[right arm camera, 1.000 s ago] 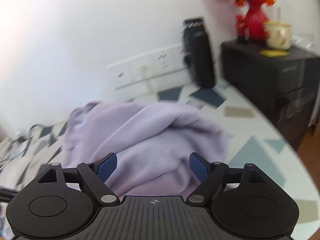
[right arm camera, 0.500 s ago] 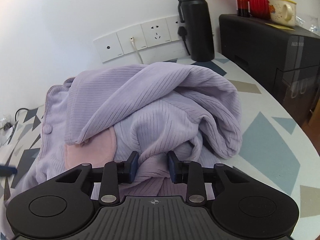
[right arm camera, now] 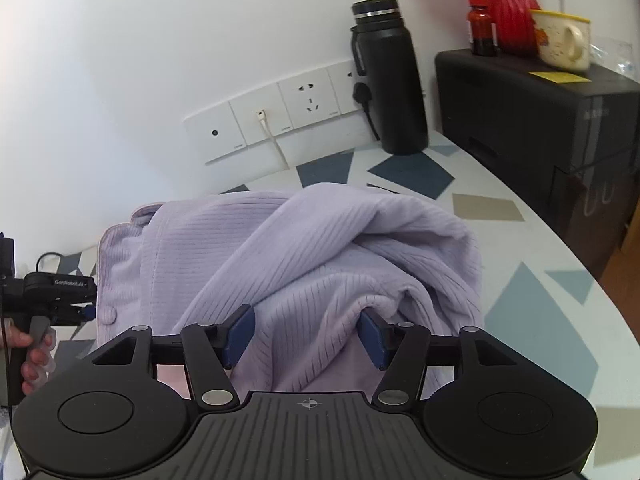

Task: Fold clothes
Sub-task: 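Lift and shake the sweater with the left gripper while the right gripper regrips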

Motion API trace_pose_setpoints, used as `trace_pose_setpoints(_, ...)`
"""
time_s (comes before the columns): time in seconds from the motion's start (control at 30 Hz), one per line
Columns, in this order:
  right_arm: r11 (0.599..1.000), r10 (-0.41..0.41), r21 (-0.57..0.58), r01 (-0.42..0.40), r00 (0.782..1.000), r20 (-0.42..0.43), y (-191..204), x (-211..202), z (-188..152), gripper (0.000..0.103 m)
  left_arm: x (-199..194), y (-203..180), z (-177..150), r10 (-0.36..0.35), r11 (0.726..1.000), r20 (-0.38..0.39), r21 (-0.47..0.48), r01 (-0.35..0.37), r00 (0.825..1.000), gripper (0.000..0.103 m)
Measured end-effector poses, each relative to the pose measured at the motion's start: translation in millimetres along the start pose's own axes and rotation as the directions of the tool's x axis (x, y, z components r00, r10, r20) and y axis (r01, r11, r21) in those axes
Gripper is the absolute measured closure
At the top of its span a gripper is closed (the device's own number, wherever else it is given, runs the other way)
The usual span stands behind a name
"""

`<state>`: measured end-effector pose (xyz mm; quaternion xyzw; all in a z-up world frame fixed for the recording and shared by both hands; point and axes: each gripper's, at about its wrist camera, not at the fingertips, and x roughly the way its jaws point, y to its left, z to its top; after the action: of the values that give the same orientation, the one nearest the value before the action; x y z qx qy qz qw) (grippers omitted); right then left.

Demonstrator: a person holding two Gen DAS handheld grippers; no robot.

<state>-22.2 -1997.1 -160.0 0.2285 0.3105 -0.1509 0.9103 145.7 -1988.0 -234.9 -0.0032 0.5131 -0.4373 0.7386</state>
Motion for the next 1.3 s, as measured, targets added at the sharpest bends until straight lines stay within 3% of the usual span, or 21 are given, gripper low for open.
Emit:
trace_pose_setpoints(0.07, 1.0, 0.017, -0.001, -0.017, 1.0, 0.001, 0.1, 7.7, 3.3, 0.051, -11.0, 2.0, -0.7, -0.013, 1.0, 0.05, -0.011, 0.013, 0.999, 0.087)
trace_pose_setpoints(0.13, 1.0, 0.01, 0.004, -0.01, 1.0, 0.009, -1.8, 14.0, 6.9, 0.081, -27.3, 4.0, -1.1, -0.024, 1.0, 0.11, -0.016, 0.026, 0.994, 0.088)
trace_pose_setpoints(0.2, 0.998, 0.02, 0.064, -0.023, 0.999, 0.037, -10.1, 15.3, 12.5, 0.088, -59.5, 8.7, 3.2, -0.043, 0.999, 0.197, -0.021, 0.048, 0.979, 0.088)
trace_pose_setpoints(0.3, 0.978, 0.043, 0.195, -0.07, 0.989, 0.14, -27.7, 2.3, 19.2, 0.096, -117.1, 17.3, 9.7, -0.09, 0.995, 0.337, -0.017, 0.101, 0.937, 0.088)
trace_pose_setpoints(0.37, 0.963, 0.004, 0.264, -0.052, 0.984, 0.179, -38.5, -6.1, 21.1, 0.098, -157.7, 18.9, 7.9, -0.118, 0.993, 0.411, 0.031, 0.115, 0.904, 0.088)
trace_pose_setpoints(0.4, 0.958, -0.032, 0.287, -0.019, 0.985, 0.171, -43.8, -7.6, 21.9, 0.097, -172.6, 20.5, 4.2, -0.122, 0.993, 0.43, 0.05, 0.111, 0.895, 0.088)
trace_pose_setpoints(0.47, 0.952, -0.031, 0.306, -0.011, 0.991, 0.132, -57.6, -5.9, 23.5, 0.094, -191.0, 24.5, -5.9, -0.112, 0.993, 0.432, 0.069, 0.091, 0.895, 0.088)
trace_pose_setpoints(0.6, 0.985, 0.054, 0.159, -0.072, 0.992, 0.116, -33.4, -3.0, 26.8, 0.06, -183.9, 31.7, -34.6, -0.036, 0.997, 0.34, 0.075, 0.011, 0.94, 0.088)
trace_pose_setpoints(0.7, 0.98, 0.16, 0.102, -0.17, 0.982, 0.1, -3.0, 10.9, 33.6, 0.044, -176.8, 36.6, -58.9, -0.003, 0.999, 0.278, 0.046, -0.01, 0.961, 0.088)
trace_pose_setpoints(0.77, 0.979, 0.181, 0.082, -0.186, 0.981, 0.068, 22.7, 30.1, 40.0, 0.041, -175.1, 38.2, -70.3, -0.01, 1.0, 0.267, 0.026, 0.003, 0.964, 0.088)
trace_pose_setpoints(0.87, 0.988, 0.147, 0.032, -0.148, 0.989, 0.012, 50.6, 61.1, 43.8, 0.03, -179.9, 33.5, -78.4, -0.02, 0.999, 0.284, 0.045, 0.007, 0.959, 0.088)
trace_pose_setpoints(0.9, 0.991, 0.132, 0.013, -0.132, 0.991, -0.004, 57.1, 70.5, 43.4, 0.032, -183.8, 32.7, -79.7, -0.023, 0.998, 0.296, 0.057, 0.006, 0.955, 0.088)
trace_pose_setpoints(0.97, 0.994, 0.111, -0.019, -0.111, 0.994, -0.022, 64.5, 79.6, 42.9, 0.068, -192.3, 32.8, -81.5, -0.017, 0.997, 0.32, 0.071, -0.006, 0.947, 0.088)
trace_pose_setpoints(1.0, 0.993, 0.112, -0.027, -0.113, 0.993, -0.025, 65.7, 80.4, 43.9, 0.093, -196.8, 33.8, -82.1, -0.01, 0.997, 0.333, 0.072, -0.014, 0.943, 0.088)
trace_pose_setpoints(1.1, 0.997, 0.072, -0.014, -0.071, 0.993, 0.092, 55.5, 58.8, 51.6, 0.093, -212.7, 38.9, -81.0, 0.001, 0.998, 0.375, 0.059, -0.025, 0.927, 0.088)
trace_pose_setpoints(1.2, 0.994, -0.108, 0.037, 0.102, 0.96, 0.258, 25.7, 28.2, 68.2, 0.093, -231.9, 40.8, -77.2, 0.017, 0.997, 0.425, 0.062, -0.047, 0.905, 0.088)
trace_pose_setpoints(1.3, 0.985, -0.175, 0.045, 0.169, 0.969, 0.176, 3.2, 29.9, 60.5, 0.093, -251.9, 38.7, -71.8, 0.035, 0.993, 0.476, 0.08, -0.084, 0.879, 0.088)
